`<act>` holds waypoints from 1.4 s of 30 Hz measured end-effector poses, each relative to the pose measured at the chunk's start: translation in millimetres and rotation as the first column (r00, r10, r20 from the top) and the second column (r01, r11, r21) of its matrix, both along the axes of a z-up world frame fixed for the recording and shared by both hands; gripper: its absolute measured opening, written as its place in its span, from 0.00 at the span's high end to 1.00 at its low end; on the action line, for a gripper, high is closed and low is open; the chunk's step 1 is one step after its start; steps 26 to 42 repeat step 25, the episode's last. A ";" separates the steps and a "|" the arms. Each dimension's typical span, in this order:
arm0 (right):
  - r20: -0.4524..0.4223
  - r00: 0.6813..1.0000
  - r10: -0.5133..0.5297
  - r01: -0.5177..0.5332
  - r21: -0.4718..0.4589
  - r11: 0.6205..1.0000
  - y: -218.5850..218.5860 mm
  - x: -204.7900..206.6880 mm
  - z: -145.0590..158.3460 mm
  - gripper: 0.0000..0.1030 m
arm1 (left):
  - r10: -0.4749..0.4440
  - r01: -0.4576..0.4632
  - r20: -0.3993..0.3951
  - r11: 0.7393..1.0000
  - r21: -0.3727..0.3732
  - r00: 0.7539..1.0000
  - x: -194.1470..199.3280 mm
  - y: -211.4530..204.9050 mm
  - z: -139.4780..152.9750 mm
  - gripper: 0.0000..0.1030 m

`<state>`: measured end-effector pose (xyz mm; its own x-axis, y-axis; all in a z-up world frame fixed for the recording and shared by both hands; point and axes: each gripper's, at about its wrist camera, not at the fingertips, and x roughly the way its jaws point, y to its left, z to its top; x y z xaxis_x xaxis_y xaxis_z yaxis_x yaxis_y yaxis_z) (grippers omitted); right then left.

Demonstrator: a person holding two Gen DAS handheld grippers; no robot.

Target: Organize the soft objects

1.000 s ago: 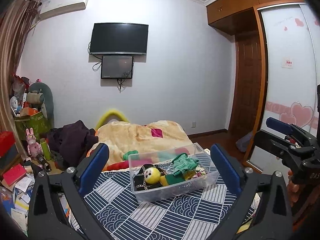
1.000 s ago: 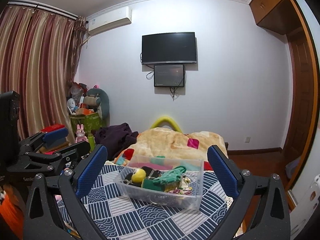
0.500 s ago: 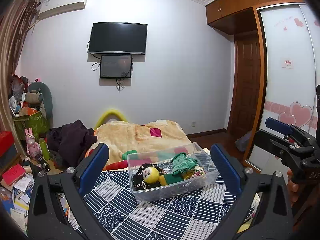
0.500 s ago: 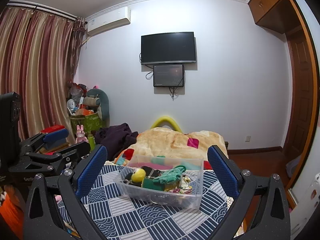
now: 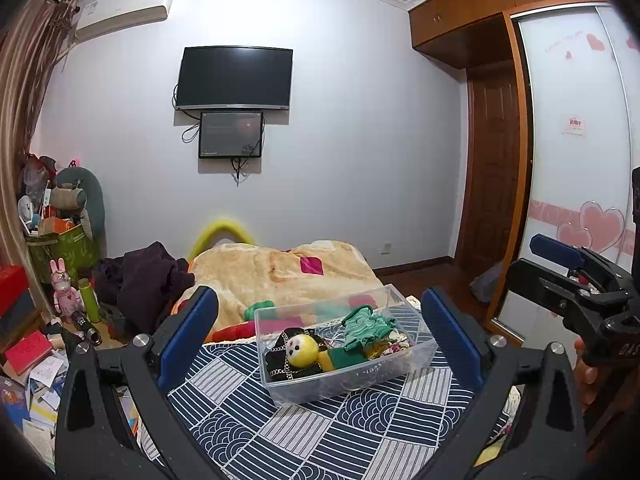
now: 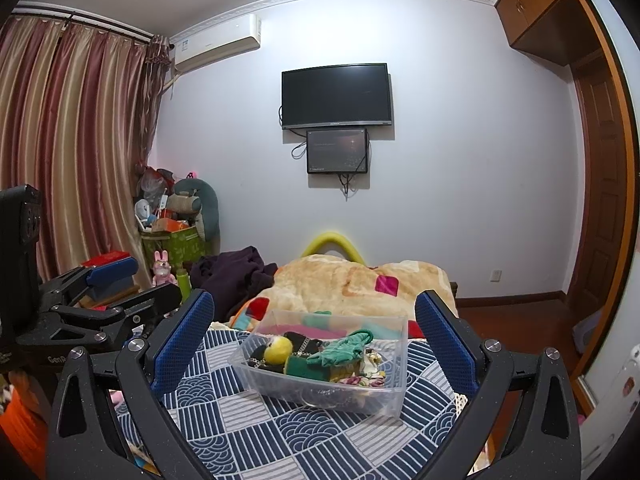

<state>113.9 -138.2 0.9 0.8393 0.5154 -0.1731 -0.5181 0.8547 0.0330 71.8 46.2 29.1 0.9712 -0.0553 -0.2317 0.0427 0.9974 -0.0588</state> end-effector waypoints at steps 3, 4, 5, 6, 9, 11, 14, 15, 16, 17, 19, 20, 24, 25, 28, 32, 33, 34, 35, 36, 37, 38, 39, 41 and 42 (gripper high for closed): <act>0.001 1.000 0.000 0.000 -0.001 1.000 0.1 -0.2 0.0 0.02 | -0.010 0.010 0.005 1.000 0.002 1.000 -1.6 1.1 1.3 0.00; 0.001 1.000 -0.001 0.001 -0.001 1.000 0.1 -0.3 -0.1 0.02 | -0.012 0.012 0.007 1.000 0.004 1.000 -2.3 1.4 1.9 0.00; 0.002 1.000 -0.001 0.001 -0.001 1.000 -0.1 -0.5 0.3 0.02 | -0.012 0.012 0.011 1.000 0.007 1.000 -3.2 1.3 2.1 0.00; 0.001 1.000 0.000 0.000 0.000 1.000 -0.2 -0.5 0.2 0.02 | -0.012 0.012 0.012 1.000 0.009 1.000 -3.4 1.0 2.4 0.00; 0.000 1.000 0.000 0.000 -0.001 1.000 0.2 -0.4 0.0 0.02 | -0.014 0.013 0.010 1.000 0.015 1.000 -3.3 -0.1 2.5 0.00; 0.001 1.000 -0.002 0.002 0.000 1.000 -0.1 -0.7 0.5 0.02 | -0.017 0.017 0.008 1.000 0.013 1.000 -3.1 -0.2 2.6 0.00; 0.000 1.000 -0.001 0.001 0.001 1.000 0.0 0.0 0.1 0.02 | -0.022 0.022 0.006 1.000 0.011 1.000 -2.5 0.6 3.2 0.00; 0.000 1.000 -0.001 0.001 0.000 1.000 0.0 0.1 0.1 0.02 | -0.023 0.023 0.008 1.000 0.010 1.000 -3.3 1.0 3.3 0.00; 0.000 1.000 -0.002 0.002 0.000 1.000 -0.1 0.3 -0.1 0.02 | -0.023 0.023 0.009 1.000 0.009 1.000 -3.5 1.8 3.5 0.00; -0.001 1.000 -0.002 0.002 0.000 1.000 -0.4 0.6 0.3 0.02 | -0.024 0.024 0.009 1.000 0.009 1.000 -5.0 1.2 3.4 0.00; -0.004 1.000 -0.003 0.003 0.001 1.000 -0.1 0.3 1.2 0.01 | -0.025 0.025 0.009 1.000 0.008 1.000 -5.5 1.1 3.3 0.00; -0.004 1.000 -0.003 0.003 0.001 1.000 -0.2 -0.2 1.8 0.01 | -0.026 0.026 0.009 1.000 0.006 1.000 -5.6 1.2 3.0 0.00; -0.010 1.000 -0.002 0.002 0.001 1.000 0.5 -1.6 3.2 0.01 | -0.024 0.024 0.010 1.000 0.002 1.000 -5.8 3.6 3.4 0.00; -0.010 1.000 -0.002 0.002 0.000 1.000 0.9 -2.0 3.4 0.01 | -0.028 0.028 0.008 1.000 0.002 1.000 -5.9 3.7 3.1 0.00; -0.010 1.000 -0.002 0.002 0.000 1.000 0.9 -2.0 3.4 0.01 | -0.028 0.028 0.008 1.000 0.002 1.000 -5.9 3.7 3.1 0.00; -0.010 1.000 -0.002 0.002 0.000 1.000 0.9 -2.0 3.4 0.01 | -0.028 0.028 0.008 1.000 0.002 1.000 -5.9 3.7 3.1 0.00; -0.010 1.000 -0.002 0.002 0.000 1.000 0.9 -2.0 3.4 0.01 | -0.028 0.028 0.008 1.000 0.002 1.000 -5.9 3.7 3.1 0.00; -0.010 1.000 -0.002 0.002 0.000 1.000 0.9 -2.0 3.4 0.01 | -0.028 0.028 0.008 1.000 0.002 1.000 -5.9 3.7 3.1 0.00; -0.010 1.000 -0.002 0.002 0.000 1.000 0.9 -2.0 3.4 0.01 | -0.028 0.028 0.008 1.000 0.002 1.000 -5.9 3.7 3.1 0.00; -0.010 1.000 -0.002 0.002 0.000 1.000 0.9 -2.0 3.4 0.01 | -0.028 0.028 0.008 1.000 0.002 1.000 -5.9 3.7 3.1 0.00; -0.010 1.000 -0.002 0.002 0.000 1.000 0.9 -2.0 3.4 0.01 | -0.028 0.028 0.008 1.000 0.002 1.000 -5.9 3.7 3.1 0.00; -0.010 1.000 -0.002 0.002 0.000 1.000 0.9 -2.0 3.4 0.01 | -0.028 0.028 0.008 1.000 0.002 1.000 -5.9 3.7 3.1 0.00; -0.010 1.000 -0.002 0.002 0.000 1.000 0.9 -2.0 3.4 0.01 | -0.028 0.028 0.008 1.000 0.002 1.000 -5.9 3.7 3.1 0.00; -0.010 1.000 -0.002 0.002 0.000 1.000 0.9 -2.0 3.4 0.01 | -0.028 0.028 0.008 1.000 0.002 1.000 -5.9 3.7 3.1 0.00; -0.010 1.000 -0.002 0.002 0.000 1.000 0.9 -2.0 3.4 0.01 | -0.028 0.028 0.008 1.000 0.002 1.000 -5.9 3.7 3.1 0.00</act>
